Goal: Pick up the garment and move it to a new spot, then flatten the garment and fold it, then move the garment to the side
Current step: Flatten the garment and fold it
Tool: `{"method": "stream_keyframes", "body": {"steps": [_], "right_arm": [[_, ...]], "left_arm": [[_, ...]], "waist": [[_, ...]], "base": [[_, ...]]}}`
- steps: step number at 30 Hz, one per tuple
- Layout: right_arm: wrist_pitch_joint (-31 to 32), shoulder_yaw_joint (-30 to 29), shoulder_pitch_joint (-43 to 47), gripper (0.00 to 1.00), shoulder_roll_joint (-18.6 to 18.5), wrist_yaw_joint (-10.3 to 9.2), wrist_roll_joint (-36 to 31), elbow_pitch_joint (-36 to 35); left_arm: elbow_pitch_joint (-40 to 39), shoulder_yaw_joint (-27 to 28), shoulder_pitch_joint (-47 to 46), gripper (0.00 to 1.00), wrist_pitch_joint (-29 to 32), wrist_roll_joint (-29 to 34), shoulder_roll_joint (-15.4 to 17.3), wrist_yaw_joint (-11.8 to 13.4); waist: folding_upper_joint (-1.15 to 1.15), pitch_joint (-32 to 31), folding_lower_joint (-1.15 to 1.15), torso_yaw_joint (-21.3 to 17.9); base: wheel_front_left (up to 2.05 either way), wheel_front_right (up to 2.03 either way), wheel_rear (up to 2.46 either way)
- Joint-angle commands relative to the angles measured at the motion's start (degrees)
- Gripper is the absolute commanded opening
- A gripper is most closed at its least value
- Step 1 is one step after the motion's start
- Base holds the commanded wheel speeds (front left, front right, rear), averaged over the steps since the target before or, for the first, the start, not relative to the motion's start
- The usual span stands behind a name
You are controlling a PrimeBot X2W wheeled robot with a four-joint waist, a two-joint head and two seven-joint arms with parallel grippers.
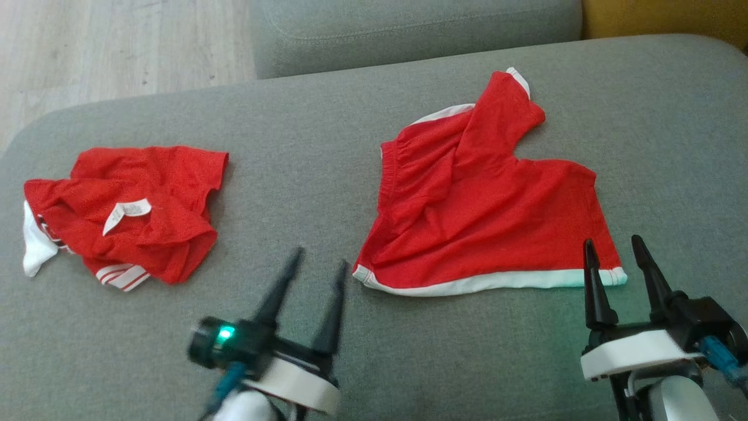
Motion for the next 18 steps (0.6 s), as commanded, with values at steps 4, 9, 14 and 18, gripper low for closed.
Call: {"method": "stream_keyframes", "body": {"steps": [4, 9, 14, 18], "right_arm": [[0.5, 1.2, -1.6, 1.00, -0.3, 0.39, 0.5, -1.8], [0.5, 2.2, -1.9, 1.00, -0.3, 0.39, 1.2, -1.4], [0.1, 2.9, -2.1, 1.00, -0.3, 0.39, 1.8, -0.6], [-0.1, 3.1, -2.4, 1.00, -0.3, 0.39, 1.7, -0.2]], "left_arm": [[3.3, -2.6, -4.7, 1.00, 3.8, 2.1, 1.5, -1.7], [8.1, -4.7, -8.3, 1.00, 8.1, 2.3, 2.2, -2.5], [12.1, -4.8, -11.0, 1.00, 10.4, 2.1, 2.3, -2.4], [13.9, -4.9, -12.1, 1.00, 11.1, 2.0, 2.4, -2.1]], "waist": [[0.00, 0.9, 0.00, -0.6], [0.00, 2.3, 0.00, -2.2], [0.00, 3.5, 0.00, -3.7], [0.00, 4.0, 0.00, -4.4]], "base": [[0.00, 0.00, 0.00], [0.00, 0.00, 0.00], [0.00, 0.00, 0.00], [0.00, 0.00, 0.00]]}}
